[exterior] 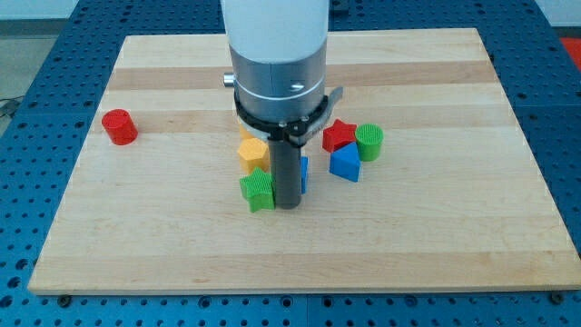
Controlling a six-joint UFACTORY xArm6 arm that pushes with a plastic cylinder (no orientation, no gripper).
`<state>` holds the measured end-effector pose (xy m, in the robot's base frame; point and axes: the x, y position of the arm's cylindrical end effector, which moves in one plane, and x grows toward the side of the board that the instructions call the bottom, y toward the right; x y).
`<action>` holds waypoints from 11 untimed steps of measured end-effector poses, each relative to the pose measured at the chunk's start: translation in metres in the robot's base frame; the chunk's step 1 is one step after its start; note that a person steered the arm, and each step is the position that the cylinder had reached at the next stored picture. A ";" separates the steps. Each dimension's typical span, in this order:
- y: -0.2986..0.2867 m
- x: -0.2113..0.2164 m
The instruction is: Push the blue cube along with the yellow hexagon towards the red circle
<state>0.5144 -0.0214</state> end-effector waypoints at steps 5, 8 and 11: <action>-0.010 -0.042; -0.048 -0.049; -0.143 -0.042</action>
